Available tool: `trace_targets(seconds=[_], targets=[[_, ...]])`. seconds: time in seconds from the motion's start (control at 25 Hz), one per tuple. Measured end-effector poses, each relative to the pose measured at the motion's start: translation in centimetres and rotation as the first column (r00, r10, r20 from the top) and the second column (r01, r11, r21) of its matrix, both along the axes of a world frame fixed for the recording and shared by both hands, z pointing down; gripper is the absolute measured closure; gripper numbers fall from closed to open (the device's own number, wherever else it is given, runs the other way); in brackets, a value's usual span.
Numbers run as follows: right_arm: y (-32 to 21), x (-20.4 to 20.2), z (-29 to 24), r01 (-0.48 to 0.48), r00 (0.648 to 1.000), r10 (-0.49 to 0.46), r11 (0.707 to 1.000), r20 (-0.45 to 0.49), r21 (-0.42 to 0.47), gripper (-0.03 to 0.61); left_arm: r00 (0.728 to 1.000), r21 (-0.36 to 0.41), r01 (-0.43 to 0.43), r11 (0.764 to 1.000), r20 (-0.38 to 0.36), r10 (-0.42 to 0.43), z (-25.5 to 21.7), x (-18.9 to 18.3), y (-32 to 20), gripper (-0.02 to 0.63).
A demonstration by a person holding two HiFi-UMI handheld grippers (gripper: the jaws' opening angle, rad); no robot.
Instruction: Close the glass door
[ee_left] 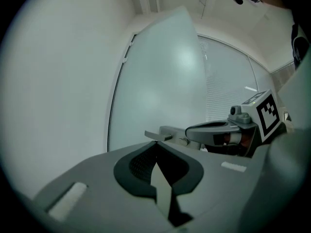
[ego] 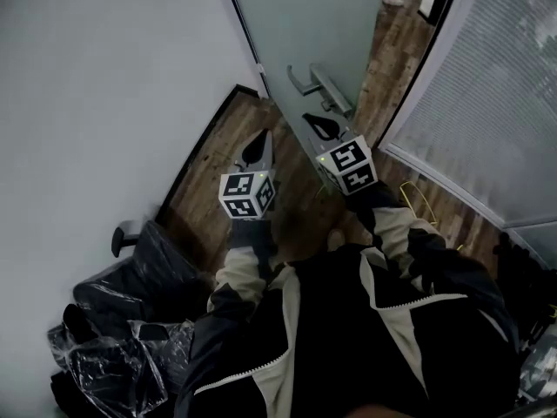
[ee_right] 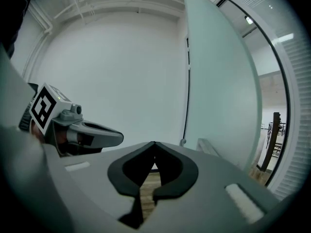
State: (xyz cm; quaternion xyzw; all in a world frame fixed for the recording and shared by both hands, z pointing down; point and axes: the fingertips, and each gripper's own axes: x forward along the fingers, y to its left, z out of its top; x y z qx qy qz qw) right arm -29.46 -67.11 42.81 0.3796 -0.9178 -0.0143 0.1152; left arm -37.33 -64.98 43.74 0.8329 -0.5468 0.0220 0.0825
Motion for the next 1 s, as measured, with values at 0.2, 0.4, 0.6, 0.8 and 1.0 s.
trace_targets(seconds=[0.2, 0.4, 0.6, 0.8, 1.0], targets=[[-3.2, 0.5, 0.9, -0.085, 0.996, 0.084, 0.996, -0.003, -0.038, 0.575, 0.994, -0.012, -0.108, 0.994, -0.004, 0.108, 0.1, 1.3, -4.7, 0.612], [-4.3, 0.5, 0.7, -0.202, 0.979, 0.201, 0.979, -0.029, -0.036, 0.575, 0.969, -0.009, -0.248, 0.969, 0.002, 0.248, -0.2, 2.4, -7.1, 0.612], [-5.4, 0.4, 1.2, -0.28, 0.942, 0.28, 0.96, -0.186, 0.027, 0.575, 0.931, -0.01, -0.366, 0.931, 0.0, 0.366, 0.3, 3.0, -8.8, 0.613], [-6.5, -0.6, 2.6, -0.222, 0.723, 0.284, 0.959, -0.63, 0.178, 0.489, 0.903, -0.008, -0.43, 0.903, -0.025, 0.43, 0.9, 3.2, -9.9, 0.612], [-8.1, -0.7, 4.0, -0.172, 0.458, 0.295, 0.955, -0.839, 0.242, 0.323, 0.875, -0.001, -0.483, 0.876, -0.029, 0.483, 0.9, 4.0, -9.5, 0.613]])
